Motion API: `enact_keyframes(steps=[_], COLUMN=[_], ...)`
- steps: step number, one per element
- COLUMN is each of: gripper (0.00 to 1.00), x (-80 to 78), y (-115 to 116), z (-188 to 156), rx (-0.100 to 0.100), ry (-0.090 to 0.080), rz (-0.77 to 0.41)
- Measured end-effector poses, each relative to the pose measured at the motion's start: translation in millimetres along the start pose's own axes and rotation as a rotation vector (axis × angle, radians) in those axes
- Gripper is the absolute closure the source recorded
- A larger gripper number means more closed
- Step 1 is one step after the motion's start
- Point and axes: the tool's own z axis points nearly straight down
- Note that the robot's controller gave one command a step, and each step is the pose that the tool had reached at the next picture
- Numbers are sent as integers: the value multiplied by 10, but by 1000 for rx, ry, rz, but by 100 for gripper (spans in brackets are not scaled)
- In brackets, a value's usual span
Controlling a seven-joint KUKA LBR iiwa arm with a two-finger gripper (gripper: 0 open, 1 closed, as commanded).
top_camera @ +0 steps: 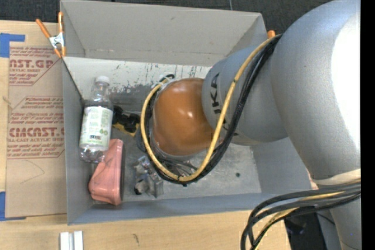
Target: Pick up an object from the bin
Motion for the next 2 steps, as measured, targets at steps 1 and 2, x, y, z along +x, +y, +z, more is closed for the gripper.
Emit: enact_keyframes(steps=[1, 2], gripper=[100, 100], x=[17, -6], y=[3, 10], z=[-65, -546], rx=[-1, 1], ry=[7, -2], rz=[0, 0])
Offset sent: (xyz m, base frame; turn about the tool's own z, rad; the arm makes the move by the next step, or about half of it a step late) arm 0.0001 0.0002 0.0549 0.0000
